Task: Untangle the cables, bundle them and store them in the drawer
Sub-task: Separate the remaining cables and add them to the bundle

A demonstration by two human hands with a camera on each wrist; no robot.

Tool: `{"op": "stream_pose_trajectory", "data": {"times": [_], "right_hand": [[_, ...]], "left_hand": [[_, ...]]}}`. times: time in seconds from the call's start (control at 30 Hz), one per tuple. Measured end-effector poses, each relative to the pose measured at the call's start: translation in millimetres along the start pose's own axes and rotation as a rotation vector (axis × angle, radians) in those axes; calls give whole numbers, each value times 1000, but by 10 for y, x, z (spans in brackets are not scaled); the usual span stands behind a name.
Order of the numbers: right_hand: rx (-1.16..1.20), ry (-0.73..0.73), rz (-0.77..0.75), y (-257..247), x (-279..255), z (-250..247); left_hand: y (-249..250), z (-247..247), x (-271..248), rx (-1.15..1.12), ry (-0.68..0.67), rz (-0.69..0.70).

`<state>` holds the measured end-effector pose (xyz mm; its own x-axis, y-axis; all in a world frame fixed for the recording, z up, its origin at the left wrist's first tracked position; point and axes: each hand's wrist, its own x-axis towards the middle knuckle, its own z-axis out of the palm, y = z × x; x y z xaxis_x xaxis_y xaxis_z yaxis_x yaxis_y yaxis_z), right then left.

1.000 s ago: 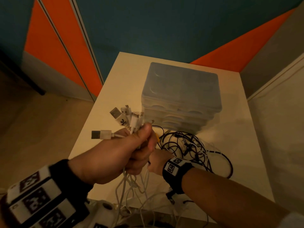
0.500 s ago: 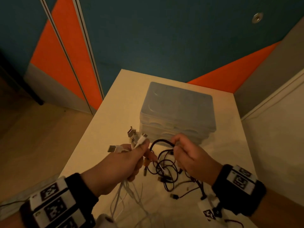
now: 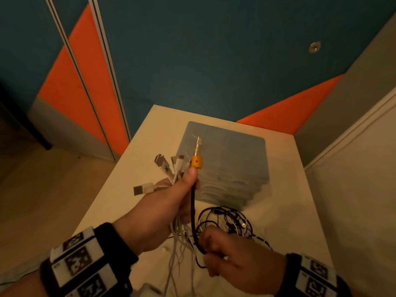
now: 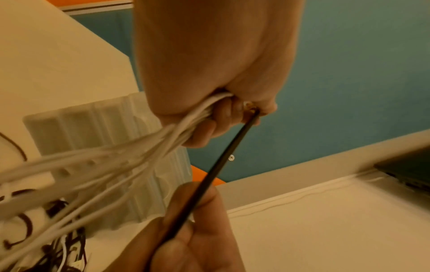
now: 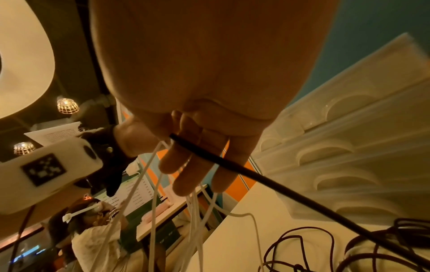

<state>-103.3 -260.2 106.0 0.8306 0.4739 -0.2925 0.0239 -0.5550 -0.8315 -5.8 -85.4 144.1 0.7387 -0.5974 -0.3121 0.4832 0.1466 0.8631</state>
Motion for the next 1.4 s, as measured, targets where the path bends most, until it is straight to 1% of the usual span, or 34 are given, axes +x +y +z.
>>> {"op": "stream_pose_trajectory", "data": {"times": [0.1,0.17,0.23,0.3,0.37,0.43,0.5,0.57,0.63,0.7,0.77,0.8,0.87,0.93,1.0,1.07,1.2,1.33,1.4], "right_hand": [[-12,-17,8,-22,5,10],[-58,-34,22,17,30,18],[-142,-43,66,148,62,23],[-196,-22,117,322,77,25],[-266,7,153,531,73,11],[-357,21,207,744,50,-17],[-444,21,304,953,4,-63],[-457,32,397,1067,-36,-122],[-392,108,419,1073,-75,-184],[-301,265,368,957,-83,-251],[-150,459,261,795,-57,-297],[-61,532,191,692,-37,-314],[139,599,66,484,-2,-322],[332,600,-19,284,14,-319],[468,600,-77,127,21,-317],[489,601,-147,39,23,-313],[457,592,-221,2,12,-322],[512,575,-254,-46,10,-303],[521,566,-250,-57,13,-300]], "left_hand": [[-3,33,-27,91,-6,102],[8,40,-31,59,-4,152],[65,46,-33,-55,-2,158],[143,30,-54,-160,-12,161],[207,-43,-74,-211,-93,154],[272,-129,-111,-219,-167,126],[333,-191,-151,-221,-204,114],[364,-226,-171,-183,-194,124],[340,-224,-162,-67,-160,120],[251,-178,-135,136,-106,76],[115,-90,-115,303,-69,2],[36,-46,-100,355,-68,-31],[-111,49,-64,444,-49,-72],[-199,160,-44,518,-55,-71],[-242,256,-21,525,-120,-22],[-246,318,6,514,-147,13],[-261,300,98,477,-99,42],[-324,306,142,451,-175,-20],[-345,327,170,427,-185,-45]]}}
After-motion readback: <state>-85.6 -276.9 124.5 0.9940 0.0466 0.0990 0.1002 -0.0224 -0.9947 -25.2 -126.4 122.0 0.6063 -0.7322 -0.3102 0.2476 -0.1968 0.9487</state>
